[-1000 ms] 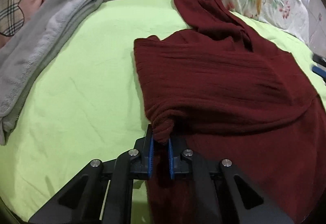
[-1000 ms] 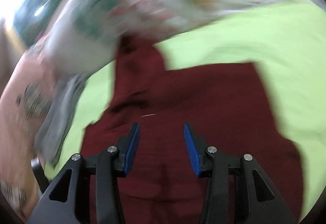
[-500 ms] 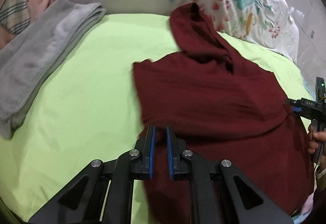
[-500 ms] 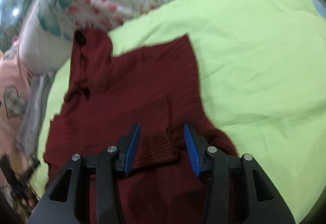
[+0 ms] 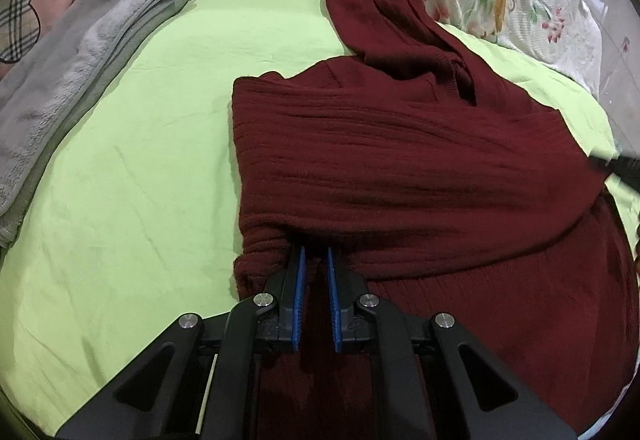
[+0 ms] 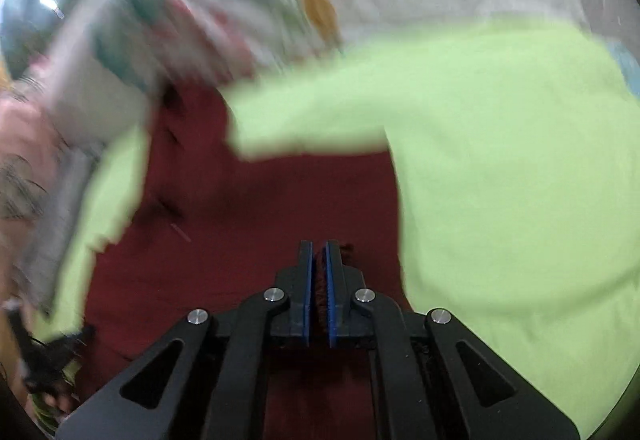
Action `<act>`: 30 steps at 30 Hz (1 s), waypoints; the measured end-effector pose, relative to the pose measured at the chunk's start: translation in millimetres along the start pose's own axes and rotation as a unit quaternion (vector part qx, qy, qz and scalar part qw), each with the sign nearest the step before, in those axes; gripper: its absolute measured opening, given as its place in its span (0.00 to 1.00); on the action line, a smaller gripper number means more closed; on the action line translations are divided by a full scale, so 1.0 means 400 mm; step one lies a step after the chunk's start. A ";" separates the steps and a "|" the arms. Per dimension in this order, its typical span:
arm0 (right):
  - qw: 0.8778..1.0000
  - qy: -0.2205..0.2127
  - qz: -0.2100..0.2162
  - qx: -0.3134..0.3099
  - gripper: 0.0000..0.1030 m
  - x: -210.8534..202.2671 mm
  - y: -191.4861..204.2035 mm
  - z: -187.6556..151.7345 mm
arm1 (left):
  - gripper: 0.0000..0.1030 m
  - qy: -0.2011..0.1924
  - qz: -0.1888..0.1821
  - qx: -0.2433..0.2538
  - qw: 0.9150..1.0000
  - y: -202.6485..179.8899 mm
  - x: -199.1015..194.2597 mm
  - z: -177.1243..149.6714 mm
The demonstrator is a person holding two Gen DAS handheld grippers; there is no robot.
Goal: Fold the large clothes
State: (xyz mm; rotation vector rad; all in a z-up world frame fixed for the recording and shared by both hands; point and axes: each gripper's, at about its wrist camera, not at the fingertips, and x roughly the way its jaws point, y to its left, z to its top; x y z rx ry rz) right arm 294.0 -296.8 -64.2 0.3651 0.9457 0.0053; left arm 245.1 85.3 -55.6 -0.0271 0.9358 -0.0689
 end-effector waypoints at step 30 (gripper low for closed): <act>0.997 -0.022 0.076 0.015 0.38 -0.194 -0.053 -0.125 | 0.51 0.013 -0.057 -0.070 0.996 0.082 -0.185 -0.162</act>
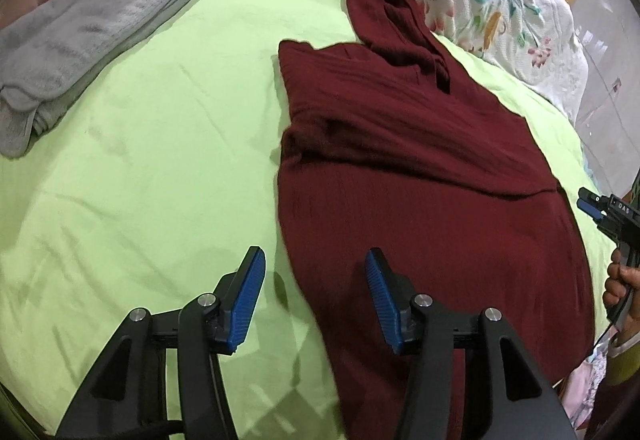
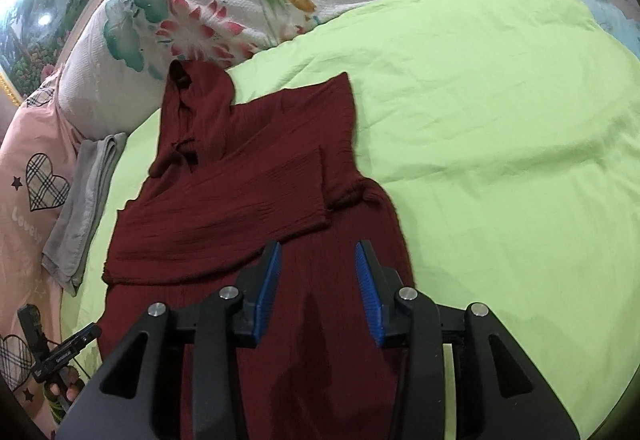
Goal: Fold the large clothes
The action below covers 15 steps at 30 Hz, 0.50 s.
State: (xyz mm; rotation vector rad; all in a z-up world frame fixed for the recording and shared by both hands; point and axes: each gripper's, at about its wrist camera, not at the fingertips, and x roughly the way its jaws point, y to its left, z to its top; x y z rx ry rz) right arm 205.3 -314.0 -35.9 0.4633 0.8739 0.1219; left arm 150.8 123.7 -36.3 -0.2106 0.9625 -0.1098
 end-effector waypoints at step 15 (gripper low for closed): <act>0.991 0.035 0.097 -0.082 0.43 0.291 0.245 0.297 | 0.58 -0.035 -0.008 0.034 0.999 -0.129 0.166 0.435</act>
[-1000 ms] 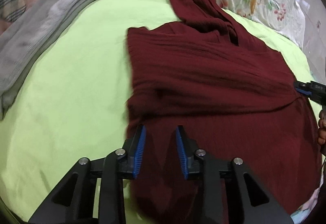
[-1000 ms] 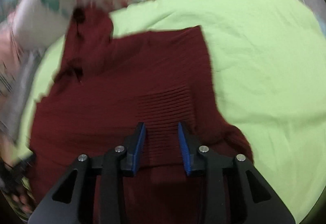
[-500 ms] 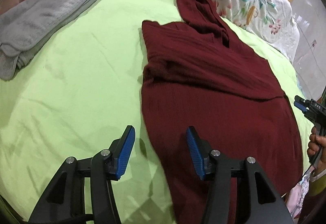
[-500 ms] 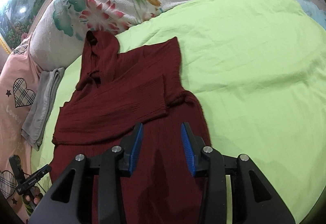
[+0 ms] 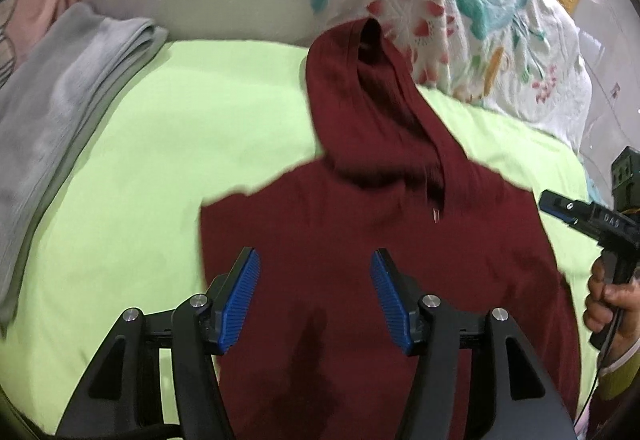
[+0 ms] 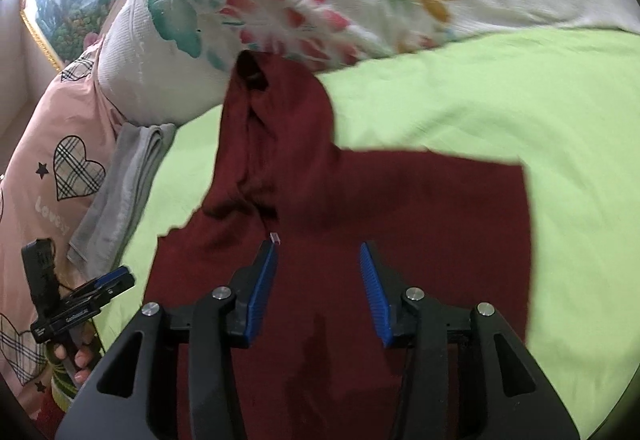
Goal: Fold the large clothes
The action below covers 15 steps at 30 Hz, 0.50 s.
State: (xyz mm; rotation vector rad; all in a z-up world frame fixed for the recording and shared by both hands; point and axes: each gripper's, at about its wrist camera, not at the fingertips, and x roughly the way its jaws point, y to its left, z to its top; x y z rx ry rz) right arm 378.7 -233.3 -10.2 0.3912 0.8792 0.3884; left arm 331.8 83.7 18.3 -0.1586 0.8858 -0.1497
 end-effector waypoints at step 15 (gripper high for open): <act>0.999 0.010 0.049 -0.021 0.55 0.331 -0.017 0.326 | 0.68 0.012 -0.022 -0.051 0.998 0.046 0.335 0.350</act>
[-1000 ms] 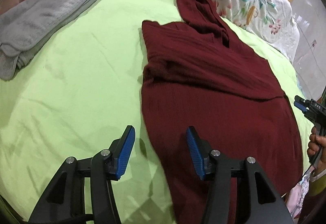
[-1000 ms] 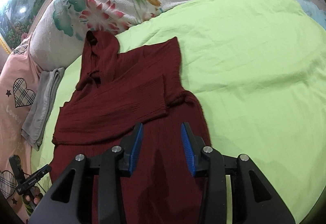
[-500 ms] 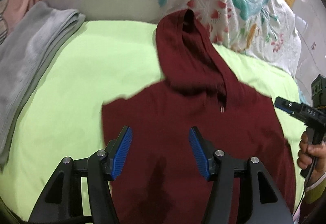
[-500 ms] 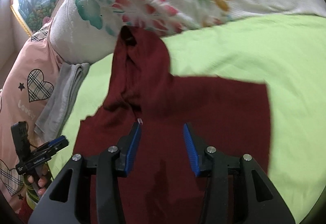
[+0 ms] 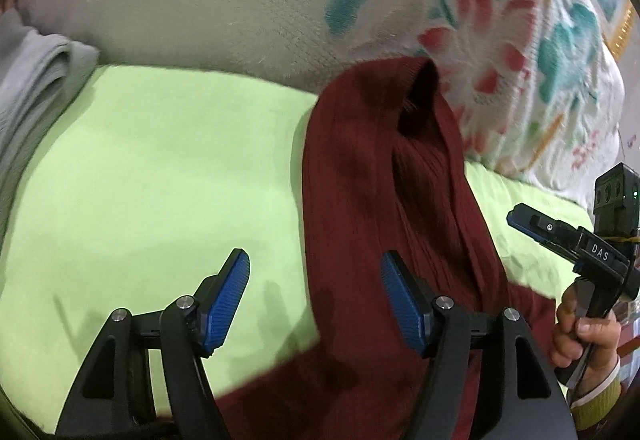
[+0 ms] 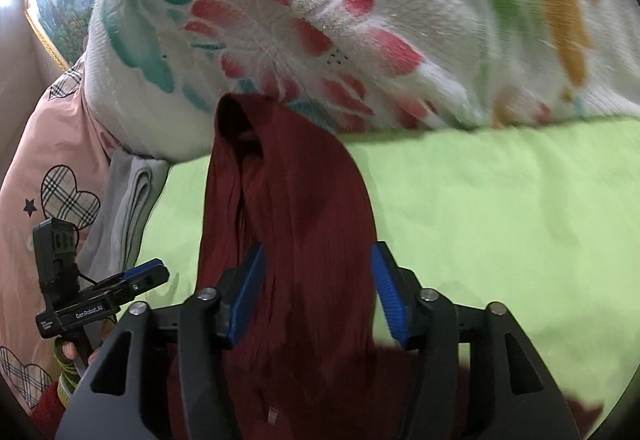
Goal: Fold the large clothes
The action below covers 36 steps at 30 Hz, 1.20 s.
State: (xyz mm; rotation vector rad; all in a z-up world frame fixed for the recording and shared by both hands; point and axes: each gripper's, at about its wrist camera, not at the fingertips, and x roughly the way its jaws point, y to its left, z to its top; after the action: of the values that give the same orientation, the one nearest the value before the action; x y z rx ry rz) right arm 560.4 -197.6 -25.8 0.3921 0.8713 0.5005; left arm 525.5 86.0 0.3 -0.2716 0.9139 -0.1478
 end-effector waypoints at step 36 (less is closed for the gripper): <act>0.992 -0.078 -0.025 -0.099 0.05 -0.391 0.084 -0.329 | 0.02 -0.122 -0.007 0.176 0.977 -0.189 -0.317 -0.352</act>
State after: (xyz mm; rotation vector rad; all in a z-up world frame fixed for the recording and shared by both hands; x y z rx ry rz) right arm 361.7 -242.0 11.9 0.2241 0.6715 0.4988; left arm 335.9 20.4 37.4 0.0335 0.6283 -0.2784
